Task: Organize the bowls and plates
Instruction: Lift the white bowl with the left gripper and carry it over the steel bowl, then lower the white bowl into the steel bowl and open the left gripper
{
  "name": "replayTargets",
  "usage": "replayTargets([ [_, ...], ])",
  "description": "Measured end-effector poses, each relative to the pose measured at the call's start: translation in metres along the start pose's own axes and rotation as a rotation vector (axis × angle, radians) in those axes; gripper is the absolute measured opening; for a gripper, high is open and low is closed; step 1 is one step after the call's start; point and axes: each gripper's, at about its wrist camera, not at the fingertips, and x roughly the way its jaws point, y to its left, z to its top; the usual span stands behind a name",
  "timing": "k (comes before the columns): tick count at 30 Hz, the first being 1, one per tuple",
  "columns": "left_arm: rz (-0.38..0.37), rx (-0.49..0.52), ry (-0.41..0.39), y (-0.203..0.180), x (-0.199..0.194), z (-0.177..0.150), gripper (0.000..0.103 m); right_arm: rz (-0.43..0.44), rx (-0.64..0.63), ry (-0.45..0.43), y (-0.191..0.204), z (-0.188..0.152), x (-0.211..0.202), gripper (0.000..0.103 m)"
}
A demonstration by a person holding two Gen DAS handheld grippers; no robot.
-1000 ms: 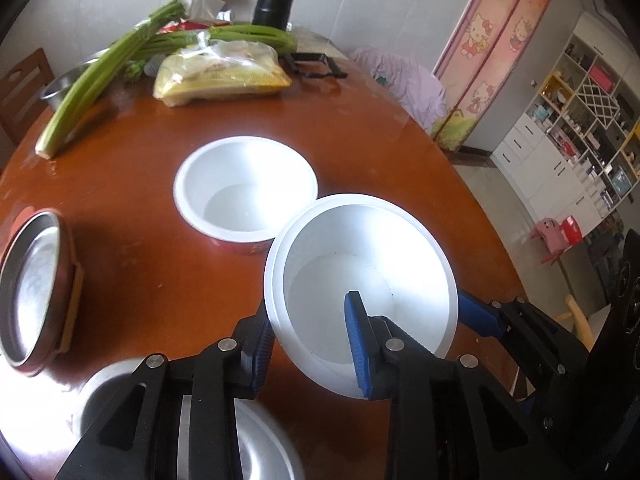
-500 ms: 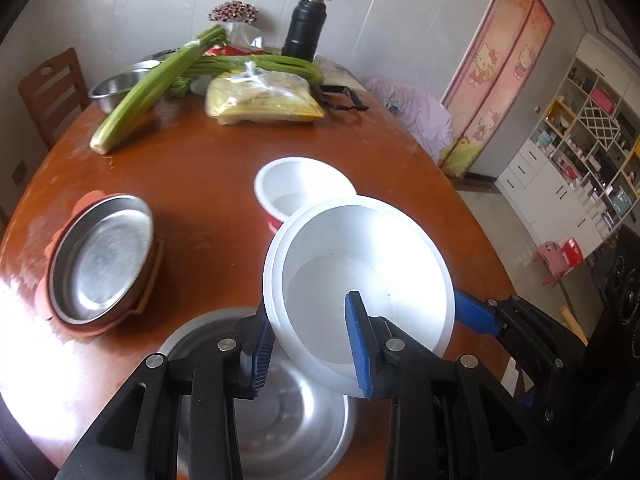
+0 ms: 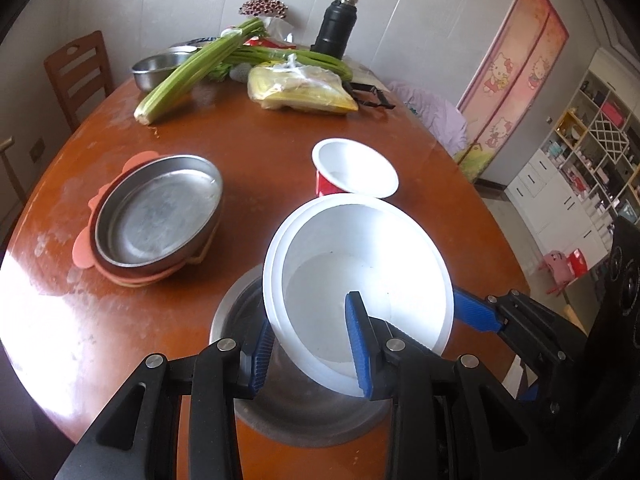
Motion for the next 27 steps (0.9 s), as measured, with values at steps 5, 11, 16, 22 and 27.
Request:
replayTargets([
  [5, 0.011, -0.004, 0.022, 0.005, 0.005, -0.009, 0.034, 0.007, -0.006, 0.025, 0.005, -0.01, 0.005, 0.051],
  [11, 0.03, -0.011, 0.057, 0.01, 0.016, -0.015, 0.034, 0.021, -0.005, 0.063, 0.008, -0.02, 0.013, 0.051],
  [16, 0.038, -0.015, 0.074, 0.013, 0.022, -0.019, 0.034, 0.03, -0.001, 0.086, 0.008, -0.024, 0.02, 0.051],
  [22, 0.048, -0.015, 0.087, 0.015, 0.028, -0.021, 0.034, 0.034, -0.003, 0.1, 0.009, -0.028, 0.024, 0.051],
  [27, 0.055, -0.02, 0.098, 0.016, 0.032, -0.022, 0.034, 0.037, -0.002, 0.114, 0.008, -0.03, 0.027, 0.051],
])
